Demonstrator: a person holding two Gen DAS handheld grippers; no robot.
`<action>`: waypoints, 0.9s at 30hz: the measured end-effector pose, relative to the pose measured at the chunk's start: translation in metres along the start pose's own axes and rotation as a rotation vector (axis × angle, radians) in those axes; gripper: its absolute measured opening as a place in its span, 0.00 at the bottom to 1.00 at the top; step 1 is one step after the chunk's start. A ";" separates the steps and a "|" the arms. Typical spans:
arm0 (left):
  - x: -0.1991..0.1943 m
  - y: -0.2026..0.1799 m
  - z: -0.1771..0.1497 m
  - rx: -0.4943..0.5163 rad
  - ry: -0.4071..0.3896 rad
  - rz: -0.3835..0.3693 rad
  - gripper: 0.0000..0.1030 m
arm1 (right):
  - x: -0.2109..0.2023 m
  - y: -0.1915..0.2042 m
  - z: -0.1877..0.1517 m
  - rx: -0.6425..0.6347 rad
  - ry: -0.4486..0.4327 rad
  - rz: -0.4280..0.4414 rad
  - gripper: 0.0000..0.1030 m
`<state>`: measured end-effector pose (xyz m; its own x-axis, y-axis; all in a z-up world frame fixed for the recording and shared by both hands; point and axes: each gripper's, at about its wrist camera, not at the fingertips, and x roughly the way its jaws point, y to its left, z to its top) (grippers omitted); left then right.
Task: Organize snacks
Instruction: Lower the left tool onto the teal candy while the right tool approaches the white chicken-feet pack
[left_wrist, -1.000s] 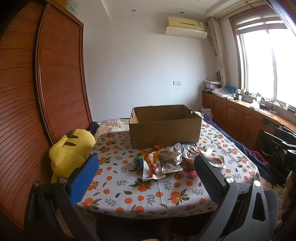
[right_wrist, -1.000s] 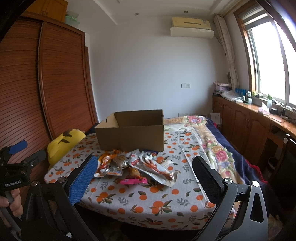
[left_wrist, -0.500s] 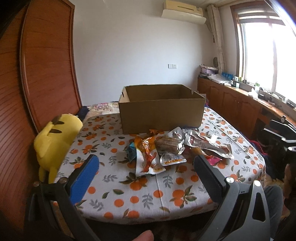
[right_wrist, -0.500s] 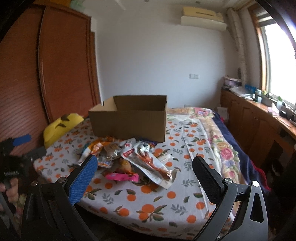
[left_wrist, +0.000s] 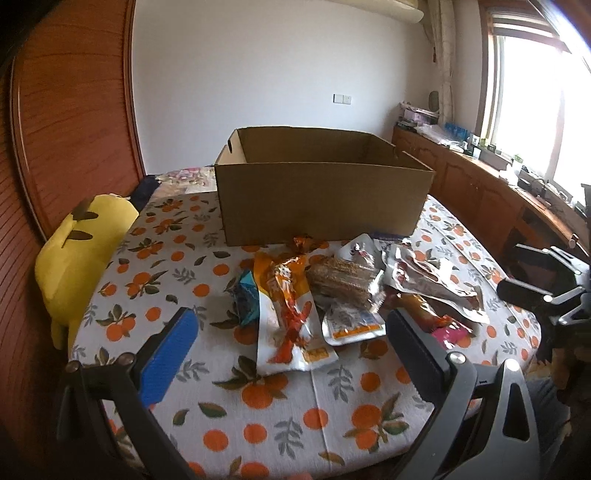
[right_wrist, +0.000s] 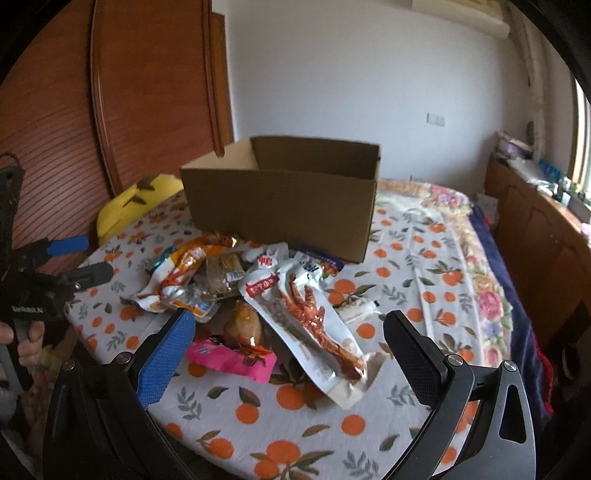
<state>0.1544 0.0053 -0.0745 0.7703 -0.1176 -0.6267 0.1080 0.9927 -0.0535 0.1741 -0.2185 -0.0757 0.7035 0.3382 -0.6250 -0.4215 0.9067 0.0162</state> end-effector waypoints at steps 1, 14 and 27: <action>0.005 0.001 0.002 0.000 0.012 -0.019 0.98 | 0.008 -0.002 0.001 0.002 0.018 0.009 0.99; 0.077 0.018 0.020 0.022 0.132 -0.107 0.92 | 0.086 -0.022 0.005 -0.008 0.222 0.091 0.92; 0.117 0.036 0.022 -0.036 0.206 -0.155 0.86 | 0.113 -0.031 -0.009 0.026 0.331 0.077 0.88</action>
<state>0.2626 0.0270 -0.1324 0.6020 -0.2639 -0.7537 0.1890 0.9641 -0.1866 0.2619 -0.2107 -0.1541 0.4448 0.3099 -0.8403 -0.4489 0.8890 0.0902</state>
